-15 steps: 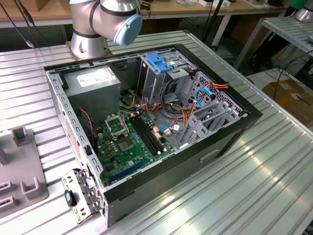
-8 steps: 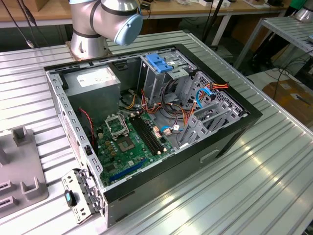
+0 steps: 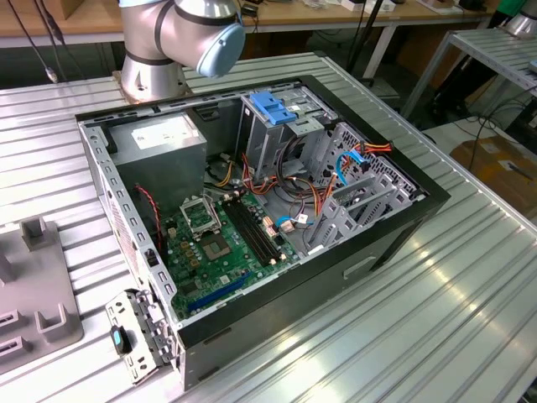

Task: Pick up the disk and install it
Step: 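Pick up the disk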

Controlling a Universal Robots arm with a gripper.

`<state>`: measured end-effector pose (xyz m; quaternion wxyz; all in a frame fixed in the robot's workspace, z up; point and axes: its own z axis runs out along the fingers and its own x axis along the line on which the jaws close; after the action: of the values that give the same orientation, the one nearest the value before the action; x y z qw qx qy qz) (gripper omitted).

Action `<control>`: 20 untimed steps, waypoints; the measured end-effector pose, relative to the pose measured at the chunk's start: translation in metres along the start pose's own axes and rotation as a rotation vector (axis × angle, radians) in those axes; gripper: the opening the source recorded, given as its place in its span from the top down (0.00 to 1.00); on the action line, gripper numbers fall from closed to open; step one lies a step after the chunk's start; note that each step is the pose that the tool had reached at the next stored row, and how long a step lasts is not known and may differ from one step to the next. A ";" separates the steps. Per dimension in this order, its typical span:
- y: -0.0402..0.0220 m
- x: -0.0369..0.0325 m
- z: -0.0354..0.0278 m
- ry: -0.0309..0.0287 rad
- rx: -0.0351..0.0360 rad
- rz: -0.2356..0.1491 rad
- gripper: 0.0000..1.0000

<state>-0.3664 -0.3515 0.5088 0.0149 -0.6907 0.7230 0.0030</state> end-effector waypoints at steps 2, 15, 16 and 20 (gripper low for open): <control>-0.0027 -0.0001 0.0000 0.0001 -0.0001 0.000 0.65; -0.0187 -0.0009 0.0003 0.0000 0.0000 0.000 0.65; -0.0197 -0.0009 0.0003 0.0000 -0.0001 0.000 0.65; -0.0252 -0.0012 0.0004 0.0000 -0.0001 0.000 0.65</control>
<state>-0.3412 -0.3515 0.5088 0.0149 -0.6906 0.7230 0.0030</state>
